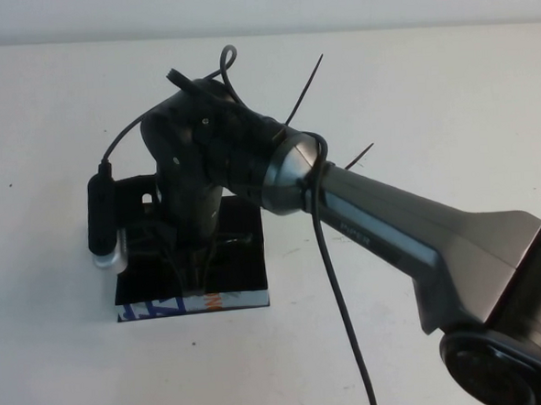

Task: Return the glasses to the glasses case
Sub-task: Place the glasses in the glasses case, then close the glasses case

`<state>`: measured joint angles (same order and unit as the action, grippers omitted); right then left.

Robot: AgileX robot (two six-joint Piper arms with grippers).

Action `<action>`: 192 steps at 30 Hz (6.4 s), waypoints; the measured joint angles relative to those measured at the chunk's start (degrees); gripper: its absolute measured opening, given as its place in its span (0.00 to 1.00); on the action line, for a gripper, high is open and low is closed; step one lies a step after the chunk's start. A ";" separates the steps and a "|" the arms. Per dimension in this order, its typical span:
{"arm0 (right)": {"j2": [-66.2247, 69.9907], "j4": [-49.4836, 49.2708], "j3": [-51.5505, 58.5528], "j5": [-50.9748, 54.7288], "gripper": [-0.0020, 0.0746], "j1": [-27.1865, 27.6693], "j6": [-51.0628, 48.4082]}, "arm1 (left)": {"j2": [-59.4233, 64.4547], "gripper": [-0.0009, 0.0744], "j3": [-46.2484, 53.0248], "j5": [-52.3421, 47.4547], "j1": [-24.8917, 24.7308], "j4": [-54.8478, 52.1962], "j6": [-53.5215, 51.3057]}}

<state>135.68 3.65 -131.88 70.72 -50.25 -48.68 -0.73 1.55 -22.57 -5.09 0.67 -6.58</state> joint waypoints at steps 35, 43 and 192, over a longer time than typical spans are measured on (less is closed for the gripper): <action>2.83 -0.18 0.33 -0.10 0.12 0.00 -0.55 | 0.00 0.01 0.00 0.00 0.00 0.00 0.00; 2.86 -0.32 0.33 -0.10 0.12 0.00 -0.55 | 0.00 0.01 0.00 0.00 0.00 0.00 0.00; -18.89 -8.35 0.97 1.13 0.01 15.45 31.29 | 0.00 0.01 0.00 12.22 0.00 7.08 10.83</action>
<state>116.79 -4.70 -130.91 71.85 -34.79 -17.39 -0.73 1.55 -10.35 -5.09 7.74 4.25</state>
